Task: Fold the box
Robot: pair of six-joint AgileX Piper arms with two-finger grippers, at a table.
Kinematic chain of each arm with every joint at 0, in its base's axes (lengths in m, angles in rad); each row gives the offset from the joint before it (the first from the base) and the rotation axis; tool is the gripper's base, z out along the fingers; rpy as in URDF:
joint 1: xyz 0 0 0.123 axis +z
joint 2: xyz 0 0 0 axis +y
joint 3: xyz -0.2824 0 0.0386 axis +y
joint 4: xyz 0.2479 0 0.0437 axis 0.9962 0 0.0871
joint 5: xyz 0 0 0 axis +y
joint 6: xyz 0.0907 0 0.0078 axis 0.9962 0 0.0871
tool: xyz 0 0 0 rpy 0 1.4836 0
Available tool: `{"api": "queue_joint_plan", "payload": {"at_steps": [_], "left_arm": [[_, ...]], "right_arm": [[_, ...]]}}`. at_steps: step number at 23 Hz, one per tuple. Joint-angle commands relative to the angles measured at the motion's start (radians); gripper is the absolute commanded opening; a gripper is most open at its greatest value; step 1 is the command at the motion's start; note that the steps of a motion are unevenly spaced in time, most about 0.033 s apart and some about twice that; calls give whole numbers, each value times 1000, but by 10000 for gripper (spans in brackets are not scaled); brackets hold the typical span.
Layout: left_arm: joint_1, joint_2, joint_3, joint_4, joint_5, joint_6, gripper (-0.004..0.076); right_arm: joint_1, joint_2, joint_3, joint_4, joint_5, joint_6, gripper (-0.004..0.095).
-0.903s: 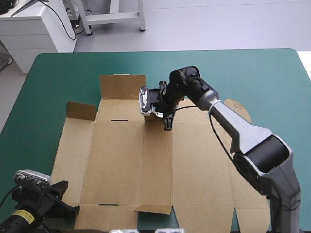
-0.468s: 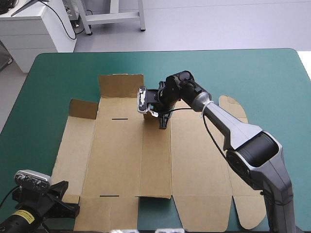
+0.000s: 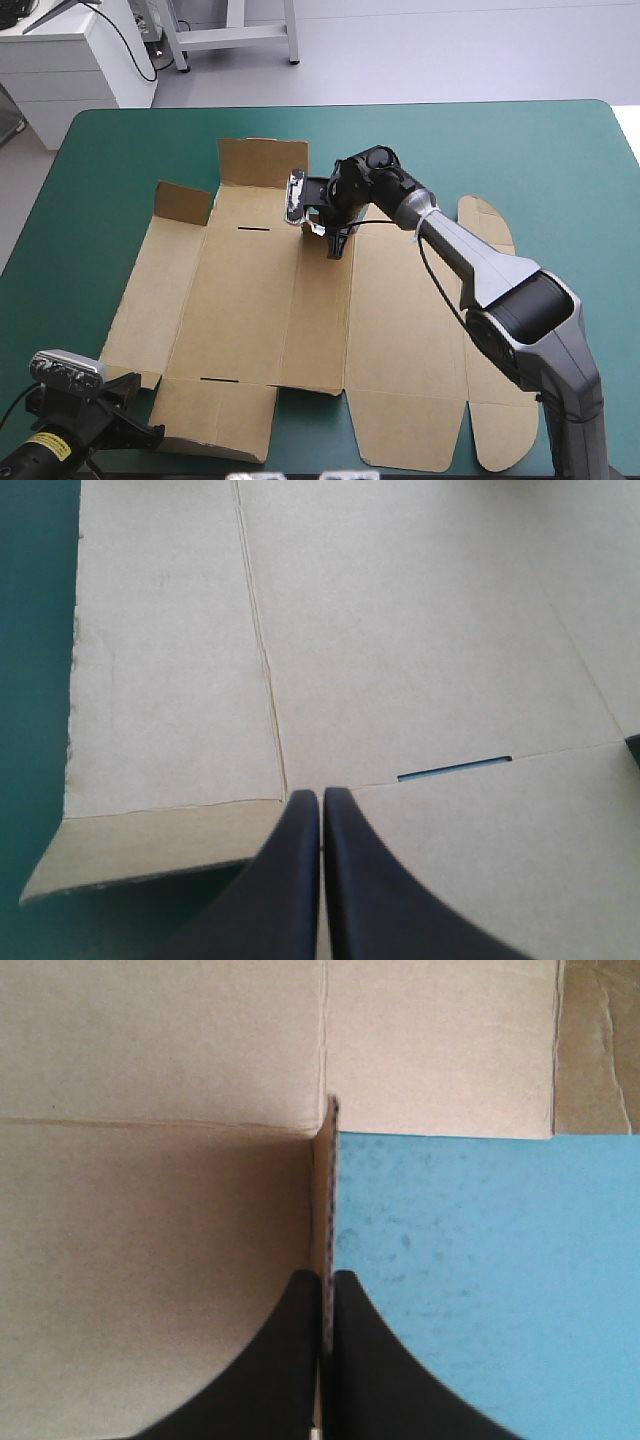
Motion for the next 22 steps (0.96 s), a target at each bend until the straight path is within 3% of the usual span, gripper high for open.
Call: {"api": "queue_joint_plan", "payload": {"at_steps": [1,3,10,14,17,20,22], "left_arm": [[1,10,-23,-16,-58,-5,-8],[1,10,-23,-16,-58,-5,-8],[1,10,-23,-16,-58,-5,-8],[1,10,-23,-2,-58,-5,-8],[1,10,-23,-1,-58,-5,-8],[1,10,-23,-1,-58,-5,-8],[1,10,-23,-1,-58,-5,-8]], "right_arm": [[-2,-58,-37,-25,-46,2,22],[0,-58,-37,-46,-48,-4,67],[4,-58,-37,-61,-81,-43,365],[4,-95,-37,-93,-90,-43,375],[4,-169,-37,-177,-78,-16,375],[4,-268,-37,-226,-38,128,375],[4,-317,-37,-326,43,295,375]]}}
